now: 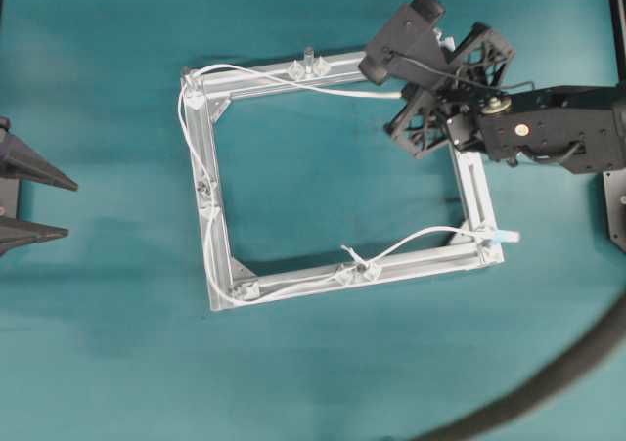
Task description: Move the cable alternately left and right between 8 pins so it hooks onto each one.
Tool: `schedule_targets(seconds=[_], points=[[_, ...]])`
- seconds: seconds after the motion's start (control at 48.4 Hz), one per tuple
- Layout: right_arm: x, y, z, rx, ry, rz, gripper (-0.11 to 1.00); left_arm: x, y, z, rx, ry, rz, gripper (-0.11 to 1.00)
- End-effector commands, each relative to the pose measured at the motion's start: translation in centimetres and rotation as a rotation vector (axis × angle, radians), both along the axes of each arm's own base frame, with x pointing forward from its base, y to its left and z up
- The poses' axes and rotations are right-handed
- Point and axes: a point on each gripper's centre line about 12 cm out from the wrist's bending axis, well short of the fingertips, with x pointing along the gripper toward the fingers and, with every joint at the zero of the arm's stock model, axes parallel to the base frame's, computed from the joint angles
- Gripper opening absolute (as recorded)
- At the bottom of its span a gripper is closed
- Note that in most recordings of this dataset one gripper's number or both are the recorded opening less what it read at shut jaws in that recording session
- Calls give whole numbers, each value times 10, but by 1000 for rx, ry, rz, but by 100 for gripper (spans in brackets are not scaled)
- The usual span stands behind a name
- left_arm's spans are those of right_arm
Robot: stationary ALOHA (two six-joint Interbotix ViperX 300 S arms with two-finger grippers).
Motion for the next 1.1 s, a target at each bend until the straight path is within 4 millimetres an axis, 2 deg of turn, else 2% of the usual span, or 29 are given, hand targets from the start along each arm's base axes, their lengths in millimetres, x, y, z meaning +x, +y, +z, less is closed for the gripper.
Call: schedule_targets(seconds=[0.0,0.455,0.764,1.074], points=[[-2,-6,15,-55,-10,-3,14,1,0,5,-9,-14,6,72],[-14,-31,32,-374,121,51,14,1,1,5,-9,-14,8,72],[-33,-47,17,-435,189,55,14,1,0,5,-9,-14,6,72],[-40,-60,1,-388,93,41,14,2,0,5,-9,-13,6,72]])
